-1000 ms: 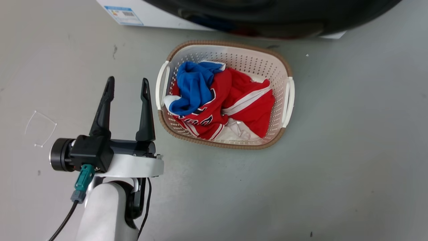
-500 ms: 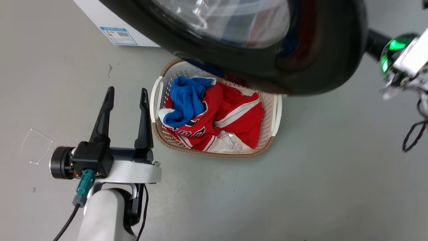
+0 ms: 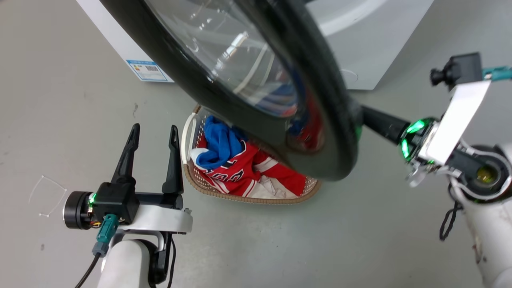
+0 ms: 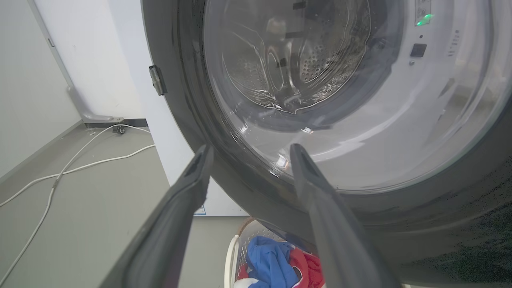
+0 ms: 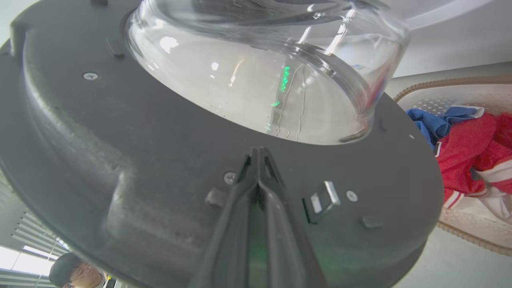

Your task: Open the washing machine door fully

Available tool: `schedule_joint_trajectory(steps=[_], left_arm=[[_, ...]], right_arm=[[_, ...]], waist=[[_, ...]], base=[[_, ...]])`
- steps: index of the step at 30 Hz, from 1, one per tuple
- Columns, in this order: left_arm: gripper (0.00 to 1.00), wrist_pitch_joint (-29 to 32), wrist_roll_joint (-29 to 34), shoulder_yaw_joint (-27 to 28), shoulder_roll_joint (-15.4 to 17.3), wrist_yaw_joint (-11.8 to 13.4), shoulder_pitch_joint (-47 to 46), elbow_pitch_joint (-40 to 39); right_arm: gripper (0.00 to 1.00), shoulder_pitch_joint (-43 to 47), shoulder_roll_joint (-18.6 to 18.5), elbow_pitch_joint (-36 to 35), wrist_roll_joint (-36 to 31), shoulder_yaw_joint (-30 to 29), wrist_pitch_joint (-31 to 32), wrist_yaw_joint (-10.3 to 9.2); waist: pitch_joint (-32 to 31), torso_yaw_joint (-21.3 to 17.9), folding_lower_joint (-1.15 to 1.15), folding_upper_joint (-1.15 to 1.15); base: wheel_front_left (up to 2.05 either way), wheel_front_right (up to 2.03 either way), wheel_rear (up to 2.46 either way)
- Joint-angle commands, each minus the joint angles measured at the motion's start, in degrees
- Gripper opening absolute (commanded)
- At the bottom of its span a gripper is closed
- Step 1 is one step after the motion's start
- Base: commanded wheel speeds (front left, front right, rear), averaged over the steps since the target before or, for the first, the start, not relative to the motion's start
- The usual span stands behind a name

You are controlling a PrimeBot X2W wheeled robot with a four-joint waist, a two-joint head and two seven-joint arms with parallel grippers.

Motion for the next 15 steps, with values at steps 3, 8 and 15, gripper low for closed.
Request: schedule_joint_trajectory(steps=[3,8,15], left_arm=[[1.00,-0.2,0.2,-0.1,-0.1,0.0,1.1,0.3],[1.00,-0.2,0.2,-0.5,-0.1,0.3,2.2,0.6],[1.00,-0.2,0.1,-0.9,-0.1,0.4,3.8,1.0]], right_arm=[[0.00,3.1,2.0,-2.4,1.3,1.0,0.1,0.16],[0.00,7.3,4.5,-3.9,3.2,2.4,0.1,0.16],[0.00,12.1,7.4,-5.1,3.6,5.4,0.7,0.17]], waist=[[-1.7,0.1,0.00,0.00],[-3.9,0.2,0.00,0.00],[-6.5,0.7,0.00,0.00]], base=[[0.00,0.00,0.00],[0.00,0.00,0.00],[0.00,0.00,0.00]])
